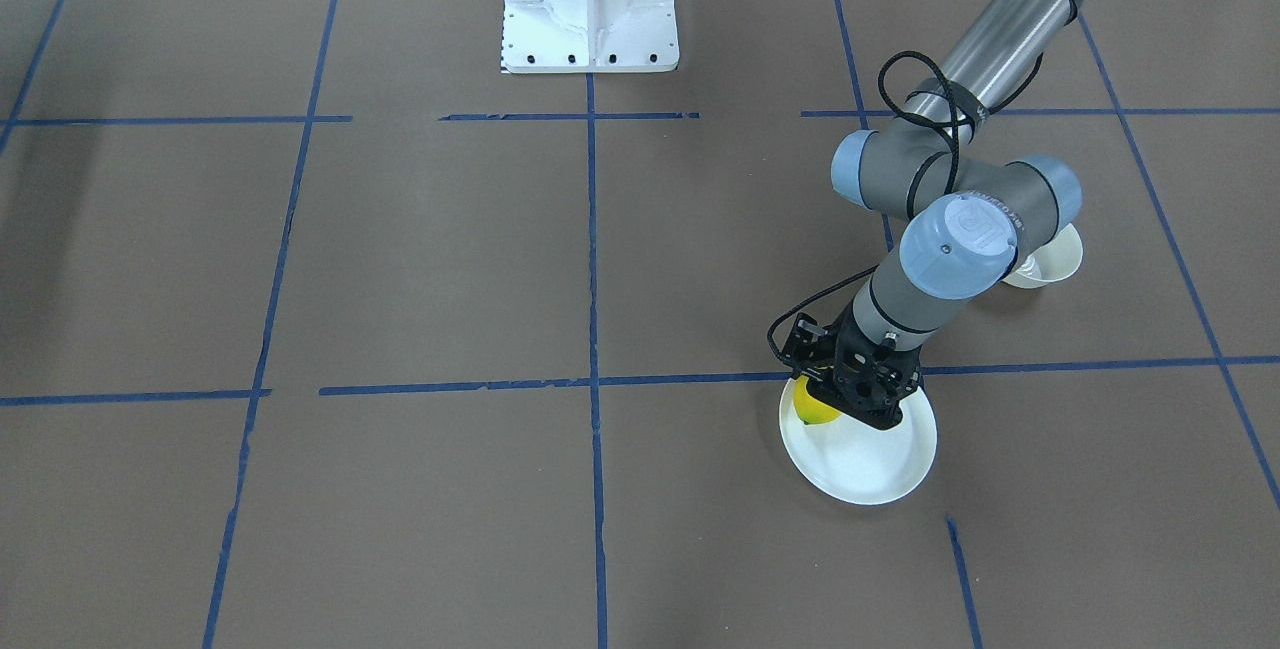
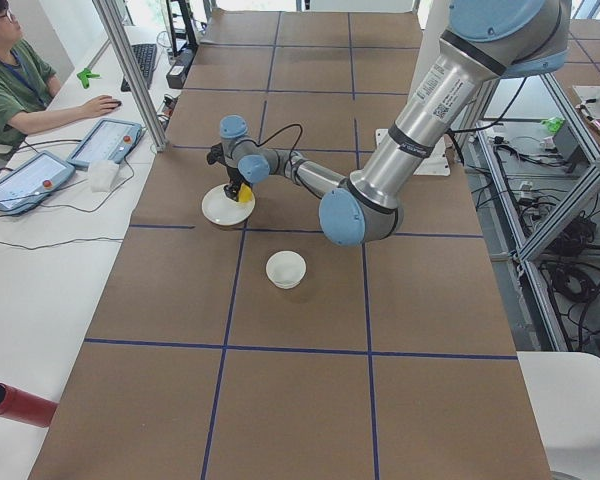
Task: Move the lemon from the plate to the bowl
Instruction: 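Close the left gripper around the lemon and lift it, then carry the lemon with the left gripper over the small white bowl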
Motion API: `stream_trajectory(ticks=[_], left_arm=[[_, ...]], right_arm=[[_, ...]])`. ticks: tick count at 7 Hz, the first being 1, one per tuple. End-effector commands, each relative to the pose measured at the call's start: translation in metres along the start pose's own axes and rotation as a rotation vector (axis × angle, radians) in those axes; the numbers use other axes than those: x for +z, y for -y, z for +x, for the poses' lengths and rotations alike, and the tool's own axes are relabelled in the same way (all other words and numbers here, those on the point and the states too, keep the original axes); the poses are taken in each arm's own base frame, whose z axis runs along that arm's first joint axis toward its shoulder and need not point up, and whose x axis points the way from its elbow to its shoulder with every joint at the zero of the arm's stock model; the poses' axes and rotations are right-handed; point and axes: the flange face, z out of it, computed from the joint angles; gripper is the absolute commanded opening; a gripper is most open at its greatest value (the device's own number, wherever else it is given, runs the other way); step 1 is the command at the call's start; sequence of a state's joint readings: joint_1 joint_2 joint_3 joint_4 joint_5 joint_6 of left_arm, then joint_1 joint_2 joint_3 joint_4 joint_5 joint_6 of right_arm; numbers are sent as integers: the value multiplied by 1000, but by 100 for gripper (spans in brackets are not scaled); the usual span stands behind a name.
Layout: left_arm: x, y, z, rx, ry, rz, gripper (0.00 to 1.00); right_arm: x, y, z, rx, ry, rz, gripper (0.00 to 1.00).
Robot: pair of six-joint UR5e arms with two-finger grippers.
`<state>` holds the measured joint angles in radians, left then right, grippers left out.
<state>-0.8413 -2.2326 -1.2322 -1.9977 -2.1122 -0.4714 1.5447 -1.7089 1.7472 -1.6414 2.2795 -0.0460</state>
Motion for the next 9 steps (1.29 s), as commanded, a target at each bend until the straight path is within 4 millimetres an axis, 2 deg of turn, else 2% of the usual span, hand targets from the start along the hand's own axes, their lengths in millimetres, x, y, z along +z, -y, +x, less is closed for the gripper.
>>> stream_trajectory(ticks=[1,2,3,4,5,7,8,9], left_arm=[[-7,3,-9,-3,3,5,24],[-21,10,-22,-22,12,19,21],[-40,17,-43,-84,25,24,22],[-65,19,-75,-203,2,-20,22],[-82,20,-85,-330,-2,-29,22],[-90,15,-97,-571,11,-20,25],[-99,-2,-108,-658,13,-6,25],[-108,-34,-116,-701,10,5,25]], right_arm=[[0,0,0,0,0,0,100],[0,0,0,0,0,0,100],[0,0,0,0,0,0,100],[0,0,0,0,0,0,100],[0,0,0,0,0,0,100],[0,0,0,0,0,0,100],[0,0,0,0,0,0,100],[0,0,0,0,0,0,100]])
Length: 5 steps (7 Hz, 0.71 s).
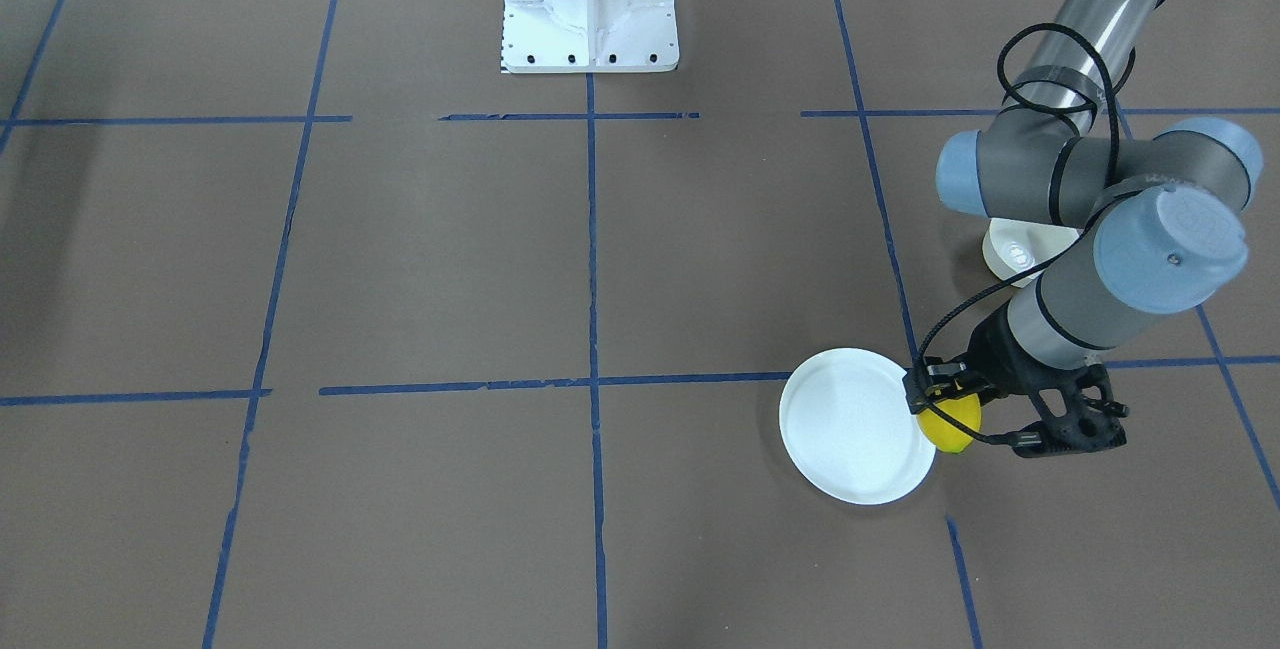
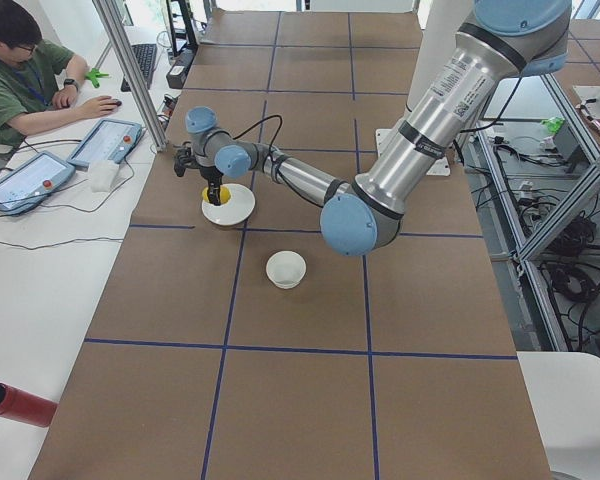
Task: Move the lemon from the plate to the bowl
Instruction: 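Carry the lemon with the left gripper over the small white bowl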
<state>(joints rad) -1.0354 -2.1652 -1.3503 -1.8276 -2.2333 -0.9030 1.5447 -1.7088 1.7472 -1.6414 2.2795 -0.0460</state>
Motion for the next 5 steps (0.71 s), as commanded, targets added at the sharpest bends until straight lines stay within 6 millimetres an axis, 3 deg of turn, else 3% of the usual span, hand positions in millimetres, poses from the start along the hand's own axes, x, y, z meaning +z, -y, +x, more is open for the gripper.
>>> stream_trajectory(ticks=[1,2,4,5], left_arm=[[-21,-54,-61,-76,-10,19,25],[-30,-80,-88,-69,-9,24,25],[-42,-154,-160,13,17,11,24],[-46,-174,-182,16,31,43,24]], right_arm=[[0,0,0,0,0,0,100],[0,0,0,0,0,0,100],[1,0,0,1,0,-1,100],[0,0,0,0,0,0,100]])
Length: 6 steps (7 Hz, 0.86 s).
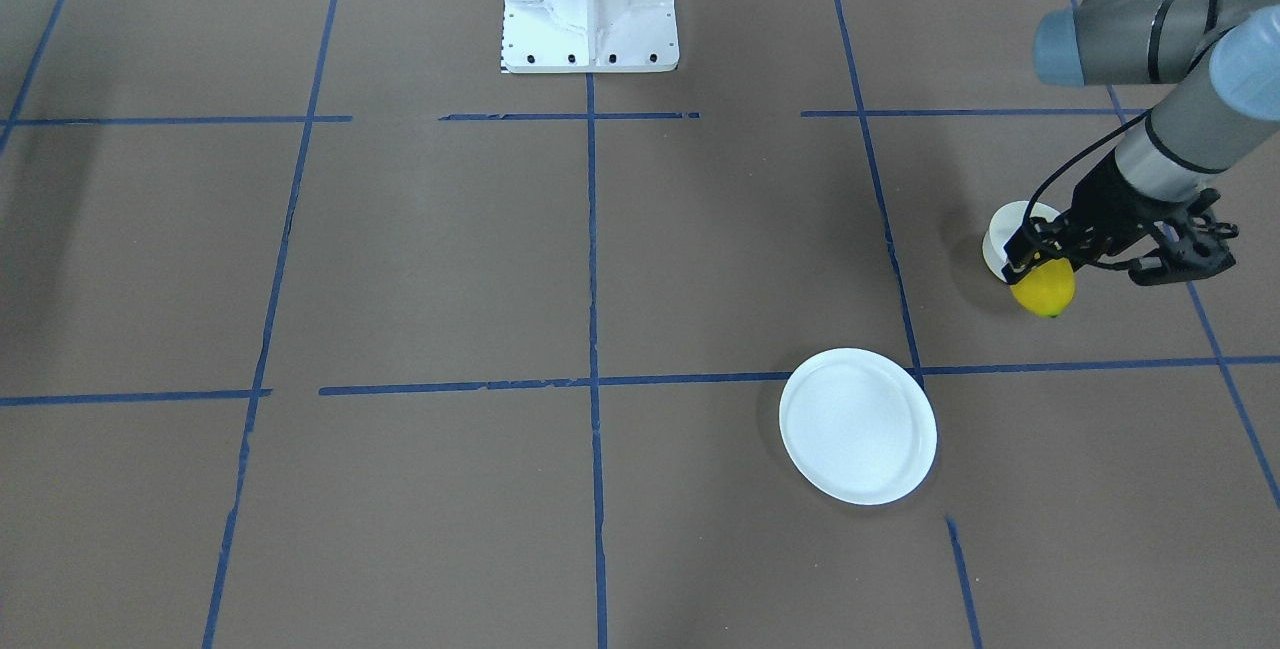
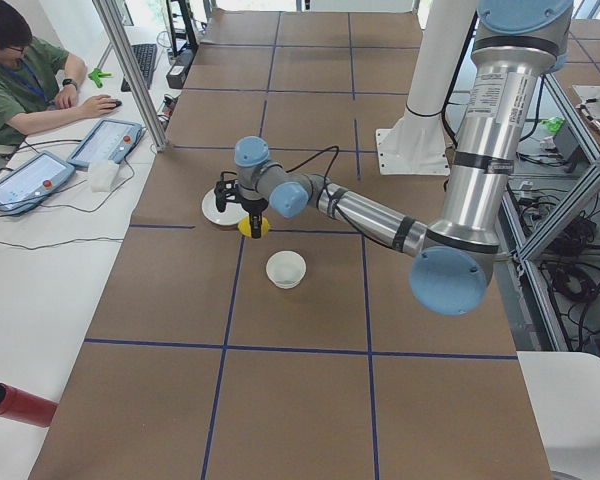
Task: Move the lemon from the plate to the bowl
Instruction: 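Carry the lemon with the left gripper over the small white bowl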
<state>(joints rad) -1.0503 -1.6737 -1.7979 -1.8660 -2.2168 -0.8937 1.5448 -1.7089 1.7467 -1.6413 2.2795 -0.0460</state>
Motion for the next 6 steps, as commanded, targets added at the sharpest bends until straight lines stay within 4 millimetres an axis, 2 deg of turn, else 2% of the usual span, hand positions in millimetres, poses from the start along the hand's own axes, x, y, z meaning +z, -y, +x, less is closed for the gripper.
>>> stream_trajectory(ticks=[1,2,3,6], left_arm=[[-1,-46,-58,37,11,54,24],[4,-52,-67,25,7,62,24],[22,-63,-61,25,13,32,24],[55,-71,-55,45,34,-11,23]], right_arm=[[0,0,0,0,0,0,100],[0,0,0,1,0,-1,100],[0,0,0,0,0,0,100],[0,0,0,0,0,0,100]])
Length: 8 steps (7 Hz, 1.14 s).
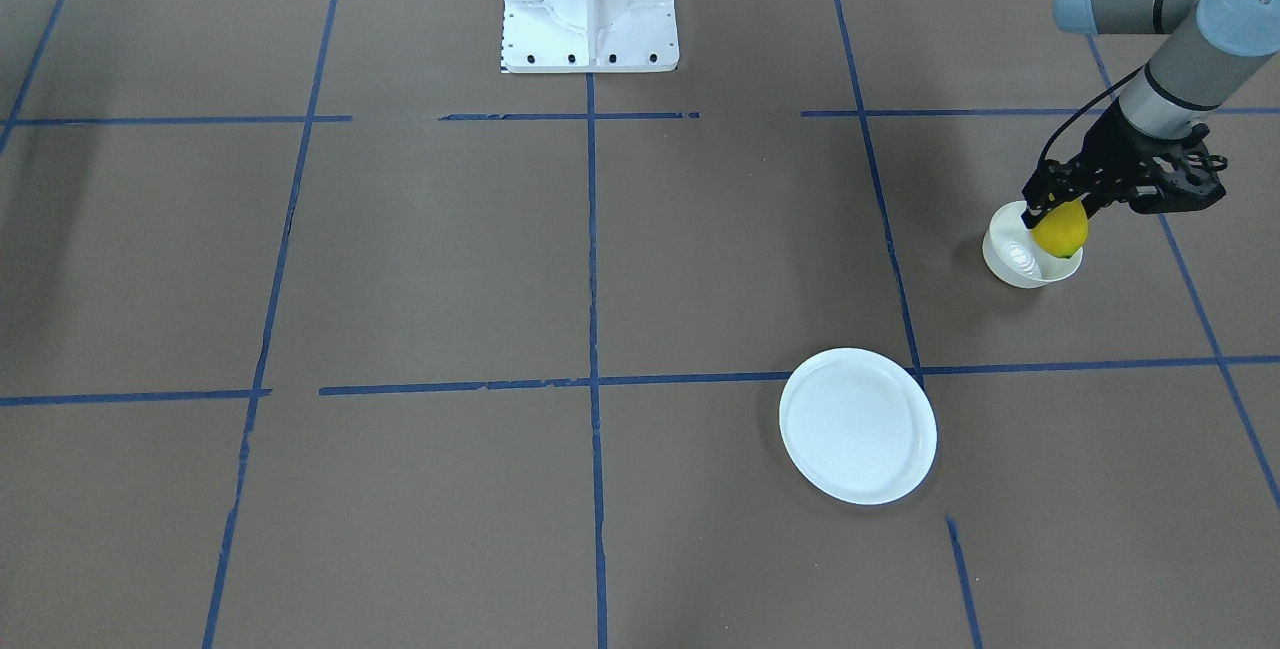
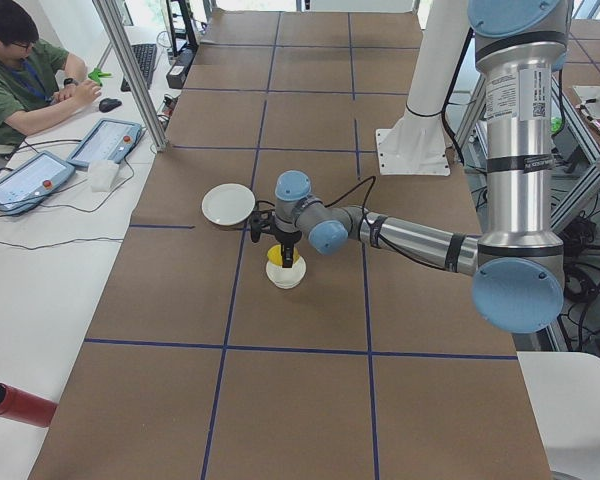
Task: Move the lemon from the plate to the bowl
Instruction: 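Carry the lemon with the left gripper over the small white bowl, then lower the lemon into the bowl and open the left gripper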
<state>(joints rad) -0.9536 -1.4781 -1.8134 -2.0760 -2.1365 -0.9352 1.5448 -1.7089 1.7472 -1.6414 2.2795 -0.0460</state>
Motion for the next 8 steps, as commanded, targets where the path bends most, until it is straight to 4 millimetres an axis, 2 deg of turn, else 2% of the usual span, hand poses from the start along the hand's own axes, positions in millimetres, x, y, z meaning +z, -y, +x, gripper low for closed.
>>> stream_trajectory(ticks=[1,3,4,5,7,8], left_arm=[[22,-2,-2,6,12,-26,25],[31,5,-1,1,18,-31,88],[31,7,0,12,17,-29,99],[30,7,2,15,10,-34,100],[14,4,5,70,-3,-26,100],[-3,16,-9,163,21,-9,100]], right_arm=[[0,0,0,0,0,0,100],[0,0,0,0,0,0,100],[0,0,0,0,0,0,100],[0,0,0,0,0,0,100],[0,0,0,0,0,0,100],[0,0,0,0,0,0,100]])
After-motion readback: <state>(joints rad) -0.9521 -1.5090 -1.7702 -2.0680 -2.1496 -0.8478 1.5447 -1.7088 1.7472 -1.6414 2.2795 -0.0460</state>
